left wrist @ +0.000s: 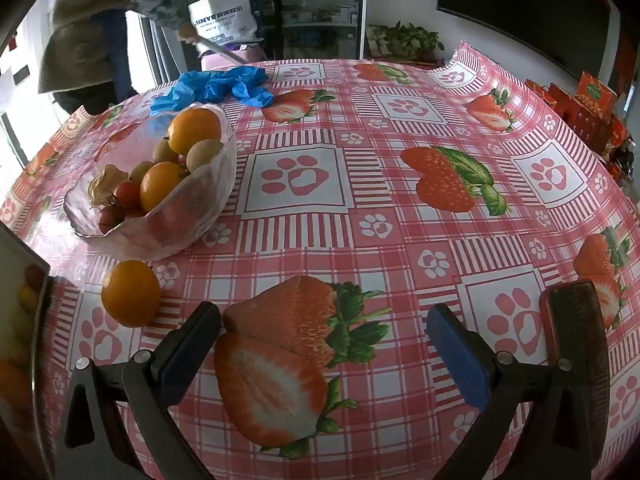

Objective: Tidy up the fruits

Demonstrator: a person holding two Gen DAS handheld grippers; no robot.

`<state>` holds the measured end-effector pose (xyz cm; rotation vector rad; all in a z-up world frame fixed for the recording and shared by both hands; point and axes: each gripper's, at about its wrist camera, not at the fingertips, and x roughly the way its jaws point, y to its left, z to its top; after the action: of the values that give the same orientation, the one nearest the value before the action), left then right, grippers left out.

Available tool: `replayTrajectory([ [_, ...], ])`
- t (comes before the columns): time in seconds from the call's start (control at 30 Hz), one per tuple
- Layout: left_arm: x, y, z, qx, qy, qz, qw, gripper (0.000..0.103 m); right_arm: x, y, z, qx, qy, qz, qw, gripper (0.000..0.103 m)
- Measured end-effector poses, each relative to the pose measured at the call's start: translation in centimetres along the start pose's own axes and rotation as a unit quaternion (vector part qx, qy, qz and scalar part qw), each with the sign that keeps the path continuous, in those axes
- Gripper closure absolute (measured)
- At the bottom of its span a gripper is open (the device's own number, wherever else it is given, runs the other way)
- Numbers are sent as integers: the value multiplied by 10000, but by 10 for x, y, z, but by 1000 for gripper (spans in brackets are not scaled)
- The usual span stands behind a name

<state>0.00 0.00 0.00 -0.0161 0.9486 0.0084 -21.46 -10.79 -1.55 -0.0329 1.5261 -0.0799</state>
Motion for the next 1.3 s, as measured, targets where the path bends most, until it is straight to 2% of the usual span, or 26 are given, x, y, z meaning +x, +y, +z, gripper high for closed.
replayTrajectory([
  [1.13, 0, 0, 0, -1, 1, 0, 10000, 0, 1, 3, 1, 43, -15, -66, 10000, 0],
  [1.3, 0, 0, 0, -1, 1, 0, 10000, 0, 1, 2, 1, 60, -60, 35, 10000, 0],
])
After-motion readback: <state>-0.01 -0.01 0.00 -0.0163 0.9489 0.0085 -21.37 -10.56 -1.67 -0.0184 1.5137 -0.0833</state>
